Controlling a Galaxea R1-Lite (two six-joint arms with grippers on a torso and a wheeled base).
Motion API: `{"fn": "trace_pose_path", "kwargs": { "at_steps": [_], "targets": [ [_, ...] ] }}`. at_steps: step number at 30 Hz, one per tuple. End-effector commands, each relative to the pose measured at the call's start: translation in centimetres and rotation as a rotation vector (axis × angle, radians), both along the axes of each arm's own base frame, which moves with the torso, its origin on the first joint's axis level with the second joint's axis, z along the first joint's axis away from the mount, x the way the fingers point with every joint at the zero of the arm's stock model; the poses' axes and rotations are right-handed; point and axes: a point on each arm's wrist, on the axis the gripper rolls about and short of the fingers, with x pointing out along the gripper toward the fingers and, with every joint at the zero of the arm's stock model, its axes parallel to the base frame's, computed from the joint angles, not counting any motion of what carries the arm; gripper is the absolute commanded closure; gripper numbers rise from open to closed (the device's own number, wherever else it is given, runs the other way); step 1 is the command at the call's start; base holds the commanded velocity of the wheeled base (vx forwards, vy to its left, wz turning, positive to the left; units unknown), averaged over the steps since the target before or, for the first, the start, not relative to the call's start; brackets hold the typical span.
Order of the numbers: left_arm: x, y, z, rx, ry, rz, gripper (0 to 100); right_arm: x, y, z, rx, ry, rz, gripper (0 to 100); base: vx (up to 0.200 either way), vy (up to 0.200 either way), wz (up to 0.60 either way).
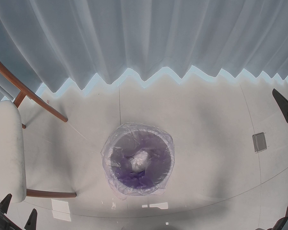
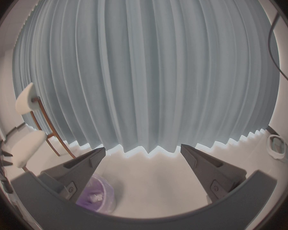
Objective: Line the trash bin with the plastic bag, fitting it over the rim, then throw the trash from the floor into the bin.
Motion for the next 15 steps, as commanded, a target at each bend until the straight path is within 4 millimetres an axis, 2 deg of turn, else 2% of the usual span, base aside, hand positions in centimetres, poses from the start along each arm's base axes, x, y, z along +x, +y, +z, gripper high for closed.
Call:
{"fn": "trace_pose_path", "kwargs": {
  "at_steps": [1, 10, 14, 15],
  "targets": [
    [0.0, 0.0, -0.4, 0.001, -0.003, -0.008, 0, 0.1, -0.6, -0.9, -0.015, 0.033, -0.058, 0, 0.000, 0.000, 0.00],
    [0.0, 0.0, -0.4, -0.015, -0.009, -0.004, 0, -0.4, -0.9, -3.7, -0.041, 0.110, -0.121, 0, 0.000, 0.000, 0.00],
    [0.0, 0.0, -0.4, -0.022, -0.010, -0.002, 0, -1.9, -1.6, -3.9, -0.018, 0.078, -0.146, 0, 0.000, 0.000, 0.00],
    [0.0, 0.0, -0.4, -0.024, -0.010, -0.002, 0, -2.9, -1.9, -4.2, -0.010, 0.062, -0.151, 0, 0.000, 0.000, 0.00]
  ]
}}
